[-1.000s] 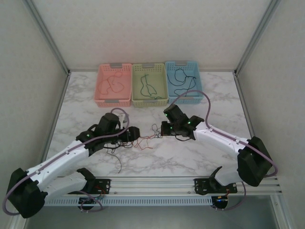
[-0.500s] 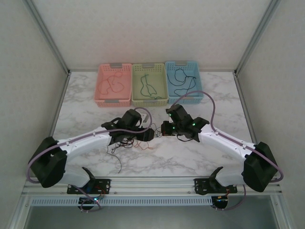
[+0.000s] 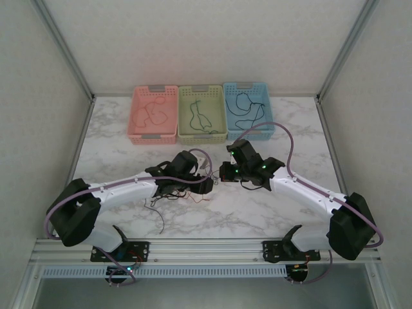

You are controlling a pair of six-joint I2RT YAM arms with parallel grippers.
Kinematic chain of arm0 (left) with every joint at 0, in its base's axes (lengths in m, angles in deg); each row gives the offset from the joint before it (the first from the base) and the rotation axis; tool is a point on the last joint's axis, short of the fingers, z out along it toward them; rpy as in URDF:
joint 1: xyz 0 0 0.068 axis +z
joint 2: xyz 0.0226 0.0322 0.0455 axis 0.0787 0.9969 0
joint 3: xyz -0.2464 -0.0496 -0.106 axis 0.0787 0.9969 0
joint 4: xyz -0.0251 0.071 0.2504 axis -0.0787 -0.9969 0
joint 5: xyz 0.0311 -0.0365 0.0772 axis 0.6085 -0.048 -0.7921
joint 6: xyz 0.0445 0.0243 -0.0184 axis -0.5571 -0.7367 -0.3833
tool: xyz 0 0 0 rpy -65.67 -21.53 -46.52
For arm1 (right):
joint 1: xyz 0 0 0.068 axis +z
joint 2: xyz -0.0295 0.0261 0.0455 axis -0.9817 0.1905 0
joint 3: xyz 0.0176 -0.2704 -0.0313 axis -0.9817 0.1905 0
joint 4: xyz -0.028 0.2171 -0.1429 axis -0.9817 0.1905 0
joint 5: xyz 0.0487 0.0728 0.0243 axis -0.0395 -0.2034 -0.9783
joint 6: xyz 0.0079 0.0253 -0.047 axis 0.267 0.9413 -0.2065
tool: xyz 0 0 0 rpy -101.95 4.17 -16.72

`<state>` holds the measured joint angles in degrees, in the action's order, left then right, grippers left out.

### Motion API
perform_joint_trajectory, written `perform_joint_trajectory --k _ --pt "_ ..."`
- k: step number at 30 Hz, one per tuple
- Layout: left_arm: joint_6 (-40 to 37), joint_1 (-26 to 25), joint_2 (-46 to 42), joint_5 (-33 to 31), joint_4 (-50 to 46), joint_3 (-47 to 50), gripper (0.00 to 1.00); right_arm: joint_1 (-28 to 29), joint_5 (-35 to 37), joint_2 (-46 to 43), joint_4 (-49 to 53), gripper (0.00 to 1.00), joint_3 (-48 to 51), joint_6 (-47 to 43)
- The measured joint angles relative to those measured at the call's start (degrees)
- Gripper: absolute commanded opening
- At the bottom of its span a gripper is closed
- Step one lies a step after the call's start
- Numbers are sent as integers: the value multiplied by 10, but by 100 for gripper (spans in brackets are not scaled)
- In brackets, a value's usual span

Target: Untangle the cables

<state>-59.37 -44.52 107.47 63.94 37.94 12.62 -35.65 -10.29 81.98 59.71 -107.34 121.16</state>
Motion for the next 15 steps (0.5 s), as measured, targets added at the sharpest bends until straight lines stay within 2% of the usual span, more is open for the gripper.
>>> perform_joint_trajectory --k 4,7,11,12,15 --pt "-5 0 16 2 4 1 43 0 -5 0 0 0 0 0" --pt "-7 0 25 2 11 6 22 0 -5 0 0 0 0 0" --pt "-6 0 26 1 17 11 4 0 -5 0 3 0 0 0" --pt "-5 0 25 1 18 12 1 0 -5 0 5 0 0 0" --pt "-4 0 14 -5 18 20 0 -11 -5 0 10 0 0 -1"
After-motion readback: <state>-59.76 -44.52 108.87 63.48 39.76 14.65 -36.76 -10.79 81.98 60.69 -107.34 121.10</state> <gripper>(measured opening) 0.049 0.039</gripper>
